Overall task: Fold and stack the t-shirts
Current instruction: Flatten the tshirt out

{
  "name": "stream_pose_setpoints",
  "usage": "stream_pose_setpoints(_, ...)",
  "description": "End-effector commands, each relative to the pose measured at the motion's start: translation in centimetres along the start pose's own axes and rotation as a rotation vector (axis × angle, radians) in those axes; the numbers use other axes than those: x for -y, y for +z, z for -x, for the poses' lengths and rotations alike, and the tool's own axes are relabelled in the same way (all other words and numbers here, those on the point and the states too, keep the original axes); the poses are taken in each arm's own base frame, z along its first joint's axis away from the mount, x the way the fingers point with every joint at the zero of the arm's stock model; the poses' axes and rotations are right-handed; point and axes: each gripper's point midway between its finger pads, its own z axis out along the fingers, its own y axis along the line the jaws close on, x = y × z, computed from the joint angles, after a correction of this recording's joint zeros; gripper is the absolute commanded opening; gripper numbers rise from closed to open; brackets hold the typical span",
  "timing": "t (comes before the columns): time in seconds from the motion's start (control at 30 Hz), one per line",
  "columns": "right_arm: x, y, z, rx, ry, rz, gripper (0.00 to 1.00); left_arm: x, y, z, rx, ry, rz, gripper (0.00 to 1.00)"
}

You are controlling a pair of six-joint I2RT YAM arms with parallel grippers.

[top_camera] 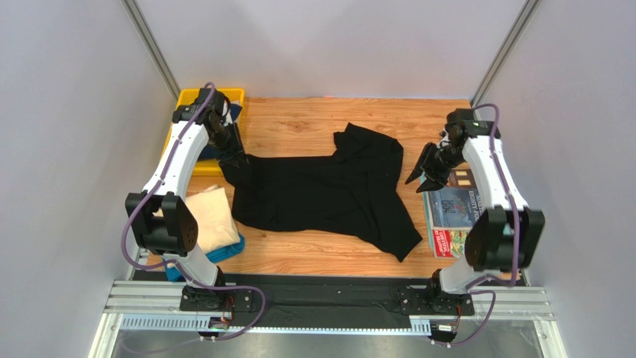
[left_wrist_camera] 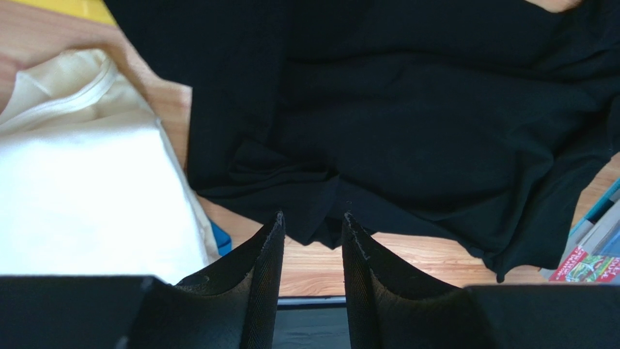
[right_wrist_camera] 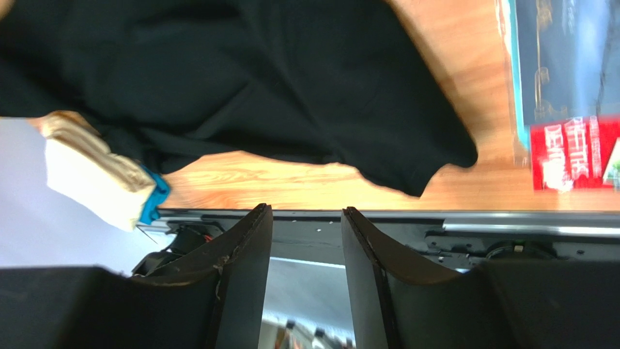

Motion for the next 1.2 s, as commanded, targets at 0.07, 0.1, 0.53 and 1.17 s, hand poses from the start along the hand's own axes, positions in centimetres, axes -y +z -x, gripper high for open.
stream_pose_setpoints(0.07,-3.5,6.0,5.1,-0.011,-0.203,0.043,0.48,2.4,0.0,1.2,0.025,0.021,-0.062,0.41)
stream_pose_setpoints(0.1,-4.0,7.2,5.7,-0.025,-0.237,0.038,0.49,2.5,0.4,1.1,0.015,0.026,-0.060,0.41)
stream_pose_setpoints(0.53,-9.9,13.9,9.2,-0.047,-0.424,-0.048,0.50,3.0,1.9,-0.8,-0.052,0.061,-0.048,0.40)
stream_pose_setpoints(1.17,-8.4,17.9,7.4,-0.176,-0.426,-0.068,0.51,3.5,3.3,-1.8,-0.090,0.082,-0.031,0.39)
